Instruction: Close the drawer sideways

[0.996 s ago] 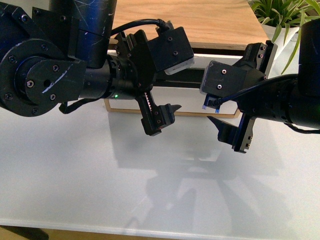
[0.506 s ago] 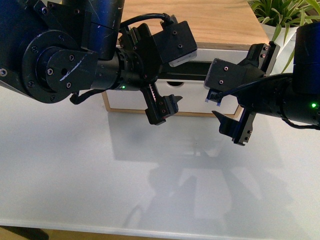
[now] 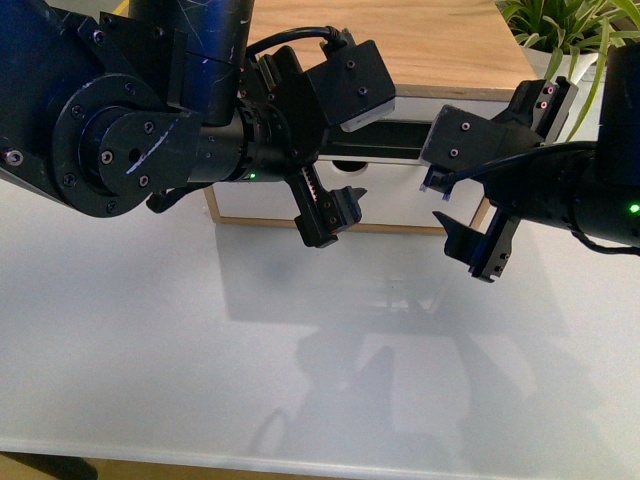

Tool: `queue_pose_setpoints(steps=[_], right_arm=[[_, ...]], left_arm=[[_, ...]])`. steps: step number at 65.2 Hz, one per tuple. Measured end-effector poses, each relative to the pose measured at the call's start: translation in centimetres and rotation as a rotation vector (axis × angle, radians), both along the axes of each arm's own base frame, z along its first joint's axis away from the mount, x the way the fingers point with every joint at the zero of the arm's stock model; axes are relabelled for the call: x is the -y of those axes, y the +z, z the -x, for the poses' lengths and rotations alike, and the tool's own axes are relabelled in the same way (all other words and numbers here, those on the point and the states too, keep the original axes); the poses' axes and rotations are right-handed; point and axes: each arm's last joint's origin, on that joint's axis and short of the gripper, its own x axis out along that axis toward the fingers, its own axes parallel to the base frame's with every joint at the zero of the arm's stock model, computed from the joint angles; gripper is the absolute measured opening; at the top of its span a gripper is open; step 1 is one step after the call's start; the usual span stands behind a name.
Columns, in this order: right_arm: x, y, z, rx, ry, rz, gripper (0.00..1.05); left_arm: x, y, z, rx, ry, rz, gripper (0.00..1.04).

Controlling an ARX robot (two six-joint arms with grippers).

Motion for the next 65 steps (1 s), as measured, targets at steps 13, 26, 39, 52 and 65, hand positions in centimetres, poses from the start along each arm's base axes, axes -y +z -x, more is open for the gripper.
queue_pose_setpoints(steps=[13,26,39,52,65], right_arm=[[0.7,1.9,1.6,-0.004,0.005,-0.046,0.96],[2.1,4.2,4.2,-0.005,-0.015,-0.127,0.96],[4.7,6.7,7.9,0.014,-0.115,-0.270,0.96],[7.8,9.4,12.6,0.077,-0.301,-0.476,0.96],[8.6,9.5,15.1,0.264,-0.573,-0.861,0.71]], left_arm=[[-1.6,0.5,1.3,-0.036,0.073,0.014,0.96],[-4.5,2.6,3.6,-0.065,0.163,0.099,0.96],[-7.8,7.3,6.9,-0.053,0.287,0.306,0.96],[-13.0,11.2,11.4,-0.091,0.488,0.603,0.96],[-16.0,13.9,15.1,0.087,0.702,0.744,0.87]])
